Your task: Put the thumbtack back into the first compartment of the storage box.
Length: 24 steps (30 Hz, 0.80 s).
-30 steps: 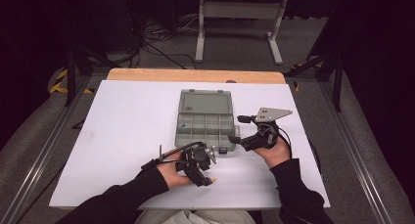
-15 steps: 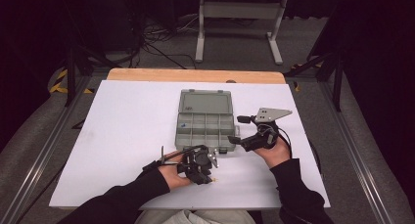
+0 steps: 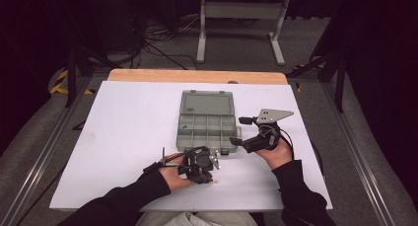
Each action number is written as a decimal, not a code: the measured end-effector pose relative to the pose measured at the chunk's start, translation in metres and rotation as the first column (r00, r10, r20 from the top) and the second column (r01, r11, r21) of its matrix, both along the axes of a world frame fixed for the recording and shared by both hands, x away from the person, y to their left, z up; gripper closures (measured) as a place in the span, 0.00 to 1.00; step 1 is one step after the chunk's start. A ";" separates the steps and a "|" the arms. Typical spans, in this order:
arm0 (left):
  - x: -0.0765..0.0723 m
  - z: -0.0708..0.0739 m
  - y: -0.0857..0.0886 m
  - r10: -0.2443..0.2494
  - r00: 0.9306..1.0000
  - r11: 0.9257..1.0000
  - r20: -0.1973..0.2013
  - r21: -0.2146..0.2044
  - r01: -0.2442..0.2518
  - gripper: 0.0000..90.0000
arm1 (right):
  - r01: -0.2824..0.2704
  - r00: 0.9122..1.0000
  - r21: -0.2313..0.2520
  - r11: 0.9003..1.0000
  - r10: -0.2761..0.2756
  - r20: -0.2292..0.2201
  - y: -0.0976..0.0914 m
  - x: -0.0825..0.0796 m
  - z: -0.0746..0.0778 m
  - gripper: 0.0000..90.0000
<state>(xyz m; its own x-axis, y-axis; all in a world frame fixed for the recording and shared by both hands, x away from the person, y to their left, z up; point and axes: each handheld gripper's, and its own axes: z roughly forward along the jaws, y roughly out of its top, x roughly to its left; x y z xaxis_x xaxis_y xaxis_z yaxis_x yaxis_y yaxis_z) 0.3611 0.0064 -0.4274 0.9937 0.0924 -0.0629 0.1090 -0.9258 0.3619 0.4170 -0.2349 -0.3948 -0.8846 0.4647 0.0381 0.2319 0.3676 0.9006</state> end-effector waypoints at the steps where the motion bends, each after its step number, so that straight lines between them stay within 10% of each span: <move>1: 0.000 0.001 0.000 0.000 1.000 1.000 0.000 -0.002 0.000 0.92 | 0.001 1.000 0.000 1.000 -0.001 0.001 0.000 0.000 0.000 0.15; 24: 0.015 0.042 0.018 0.029 0.999 0.997 -0.015 -0.069 -0.030 0.92 | 0.004 1.000 0.001 1.000 -0.004 0.003 0.000 0.000 0.000 0.15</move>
